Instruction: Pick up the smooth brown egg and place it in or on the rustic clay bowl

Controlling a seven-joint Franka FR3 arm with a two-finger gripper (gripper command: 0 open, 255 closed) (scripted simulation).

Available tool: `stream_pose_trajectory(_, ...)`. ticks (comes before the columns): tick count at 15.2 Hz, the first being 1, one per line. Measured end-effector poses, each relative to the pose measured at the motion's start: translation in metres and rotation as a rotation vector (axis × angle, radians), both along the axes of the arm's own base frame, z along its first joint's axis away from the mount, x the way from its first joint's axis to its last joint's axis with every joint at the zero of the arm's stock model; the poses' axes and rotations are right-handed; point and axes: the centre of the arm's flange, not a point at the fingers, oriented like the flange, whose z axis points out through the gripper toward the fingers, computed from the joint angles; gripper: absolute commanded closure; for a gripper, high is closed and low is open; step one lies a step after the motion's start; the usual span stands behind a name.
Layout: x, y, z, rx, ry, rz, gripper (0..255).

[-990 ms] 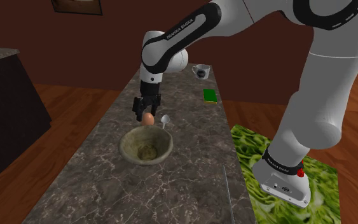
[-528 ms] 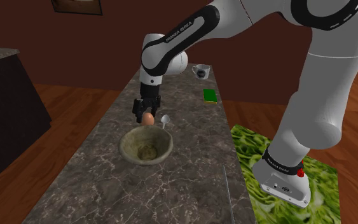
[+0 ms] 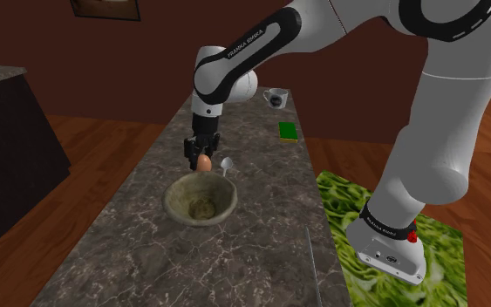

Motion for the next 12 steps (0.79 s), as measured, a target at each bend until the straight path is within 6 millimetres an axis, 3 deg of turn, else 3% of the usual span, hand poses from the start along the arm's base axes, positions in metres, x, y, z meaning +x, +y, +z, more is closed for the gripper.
stream_pose_trajectory(4,0.0,0.0,0.002,0.0,0.0,0.0,255)
stream_pose_trajectory(12,0.0,0.0,0.043,0.0,0.0,0.0,255)
